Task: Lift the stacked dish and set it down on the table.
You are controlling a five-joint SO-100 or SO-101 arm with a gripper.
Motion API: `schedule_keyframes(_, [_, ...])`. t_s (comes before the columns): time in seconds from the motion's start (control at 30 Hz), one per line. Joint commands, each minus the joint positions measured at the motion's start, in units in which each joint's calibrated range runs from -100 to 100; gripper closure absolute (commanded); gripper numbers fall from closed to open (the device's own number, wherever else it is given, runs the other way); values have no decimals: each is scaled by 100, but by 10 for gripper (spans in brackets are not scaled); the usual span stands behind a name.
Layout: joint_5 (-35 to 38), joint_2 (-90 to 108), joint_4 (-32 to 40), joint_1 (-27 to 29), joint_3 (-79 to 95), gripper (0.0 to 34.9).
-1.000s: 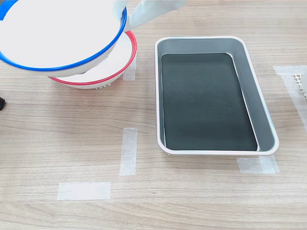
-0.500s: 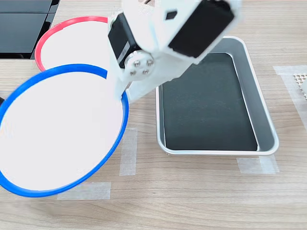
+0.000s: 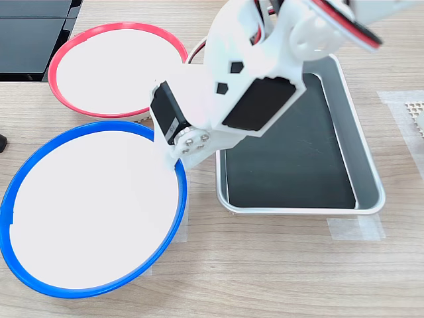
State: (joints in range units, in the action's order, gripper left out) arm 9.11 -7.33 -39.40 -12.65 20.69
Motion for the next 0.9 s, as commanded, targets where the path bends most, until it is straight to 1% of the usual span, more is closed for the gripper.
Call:
schedule_keyframes(0.0, [88, 72, 89, 37, 102, 347])
schedule_keyframes(0.17, [181, 277, -27, 160, 321, 344])
schedule_keyframes(0.2, [215, 311, -18, 169, 375, 312])
schedule_keyframes(0.37, [317, 456, -68, 263, 512, 237])
schedule_keyframes(0.4, [327, 499, -109, 282, 530, 229])
schedule_keyframes(0.53, [347, 797, -332, 376, 566, 235])
schedule_keyframes(0.63, [357, 1207, -654, 461, 603, 239])
schedule_keyframes(0.73, [410, 1761, -1058, 536, 749, 243])
schedule_keyframes(0.87, [493, 2563, -1768, 677, 958, 248])
